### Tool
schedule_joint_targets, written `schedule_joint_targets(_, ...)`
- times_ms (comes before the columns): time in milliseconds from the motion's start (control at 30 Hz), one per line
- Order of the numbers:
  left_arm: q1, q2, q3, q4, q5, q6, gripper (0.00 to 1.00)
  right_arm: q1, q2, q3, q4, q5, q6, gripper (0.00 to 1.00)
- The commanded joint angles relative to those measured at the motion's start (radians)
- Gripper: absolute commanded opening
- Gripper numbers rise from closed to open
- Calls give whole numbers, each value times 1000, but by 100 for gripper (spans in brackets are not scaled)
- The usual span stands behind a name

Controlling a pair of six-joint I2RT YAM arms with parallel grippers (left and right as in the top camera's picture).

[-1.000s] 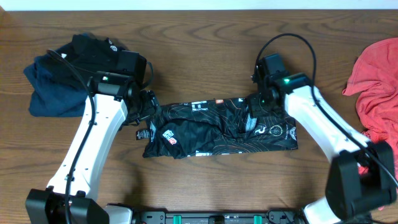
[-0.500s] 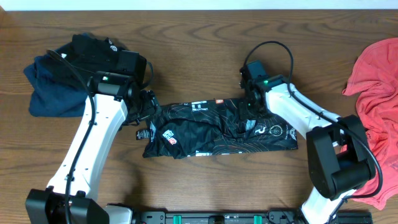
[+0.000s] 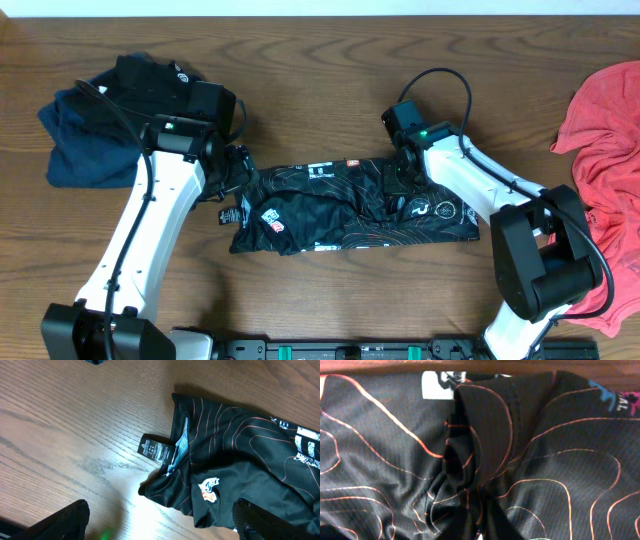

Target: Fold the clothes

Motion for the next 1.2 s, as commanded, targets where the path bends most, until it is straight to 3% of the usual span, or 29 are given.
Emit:
schedule_joint_targets(0, 5, -2, 3, -3, -12, 11, 93, 8, 4, 3, 4, 19, 4, 1)
schedule_joint_targets(100, 5, -2, 3, -3, -12, 11, 93, 22, 4, 3, 11, -57, -153, 1)
schedule_joint_targets(333, 5, -2, 3, -3, -12, 11, 93, 47, 4, 3, -6, -170, -329, 1)
schedule_joint_targets(600, 5, -2, 3, -3, -12, 11, 93, 53, 4, 3, -40, -185, -340, 2)
schedule_joint_targets(800, 5, -2, 3, -5, -12, 11, 93, 53, 3, 3, -56, -169, -327, 25)
schedule_joint_targets(1000, 5, -2, 3, -13, -12, 11, 93, 37, -53, 53, -61, -147, -264, 37)
schedule_joint_targets(1033, 5, -2, 3, -15, -12, 11, 94, 32, -72, 68, -64, -147, -264, 43)
schedule_joint_targets(1100, 5, -2, 2, -16, -12, 16, 98, 20, -116, 94, -68, -147, -266, 75)
schedule_joint_targets(1167, 5, -2, -3, -16, -11, 31, 98, 5, -162, 111, -67, -147, -269, 94)
